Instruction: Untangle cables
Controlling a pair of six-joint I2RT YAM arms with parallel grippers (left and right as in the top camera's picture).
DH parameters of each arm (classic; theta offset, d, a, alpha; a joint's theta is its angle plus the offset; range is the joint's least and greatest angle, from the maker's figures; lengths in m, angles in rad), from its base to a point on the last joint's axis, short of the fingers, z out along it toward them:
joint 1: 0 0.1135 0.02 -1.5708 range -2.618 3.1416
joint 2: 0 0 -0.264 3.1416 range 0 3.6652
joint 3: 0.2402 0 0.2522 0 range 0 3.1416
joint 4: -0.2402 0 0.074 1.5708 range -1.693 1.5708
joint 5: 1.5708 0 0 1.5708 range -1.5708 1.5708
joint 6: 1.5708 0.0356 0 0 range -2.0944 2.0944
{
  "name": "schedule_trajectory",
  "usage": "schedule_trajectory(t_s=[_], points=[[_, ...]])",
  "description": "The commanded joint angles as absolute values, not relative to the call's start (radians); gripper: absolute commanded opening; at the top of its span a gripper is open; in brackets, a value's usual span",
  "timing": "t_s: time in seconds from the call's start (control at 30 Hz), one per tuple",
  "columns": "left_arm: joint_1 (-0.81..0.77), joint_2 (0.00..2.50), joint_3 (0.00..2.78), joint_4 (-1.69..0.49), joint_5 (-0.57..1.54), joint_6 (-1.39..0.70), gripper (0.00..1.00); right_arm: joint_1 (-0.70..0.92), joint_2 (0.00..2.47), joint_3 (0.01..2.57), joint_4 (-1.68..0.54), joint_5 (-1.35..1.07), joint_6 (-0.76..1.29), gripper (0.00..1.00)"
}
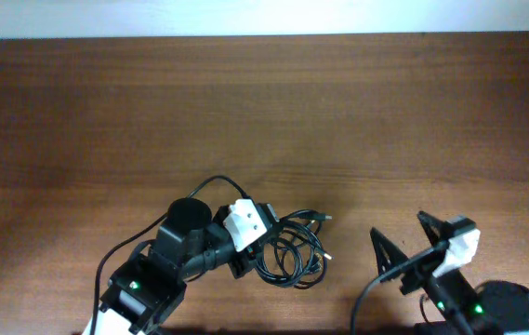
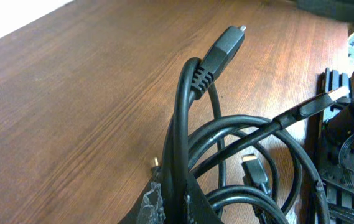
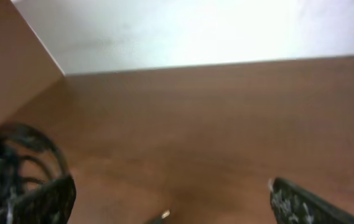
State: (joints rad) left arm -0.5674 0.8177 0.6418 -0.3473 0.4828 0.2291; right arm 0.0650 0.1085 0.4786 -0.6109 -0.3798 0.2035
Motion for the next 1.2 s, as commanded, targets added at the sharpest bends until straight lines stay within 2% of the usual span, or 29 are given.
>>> schedule_trajectory(t_s=[0.0, 0.17, 0.3, 0.53, 0.7, 1.17], points=[[-0.569, 0.798, 0.668, -0.342, 0.540, 0.238, 0.00, 0.059, 0.107, 0.598, -0.751, -0.389, 0.187, 0.99], [-0.569, 0.798, 0.668, -0.343, 0.635, 0.242, 0.00, 0.059, 0.150, 0.720, -0.930, -0.474, 0.118, 0.99], [-0.569, 0.798, 0.668, -0.343, 0.694, 0.247, 0.00, 0.059, 0.220, 0.776, -0.969, -0.574, 0.108, 0.99], [-0.569, 0.798, 0.668, -0.425, 0.827, 0.493, 0.00, 0.059, 0.265, 0.787, -0.927, -0.751, 0.113, 0.99], [-0.569, 0.798, 0.668, -0.410, 0.868, 0.519, 0.00, 0.059, 0.265, 0.787, -0.841, -0.942, 0.112, 0.99], [-0.569, 0.798, 0.668, -0.191, 0.991, 0.518, 0.00, 0.059, 0.265, 0.786, -0.834, -0.946, 0.112, 0.99]])
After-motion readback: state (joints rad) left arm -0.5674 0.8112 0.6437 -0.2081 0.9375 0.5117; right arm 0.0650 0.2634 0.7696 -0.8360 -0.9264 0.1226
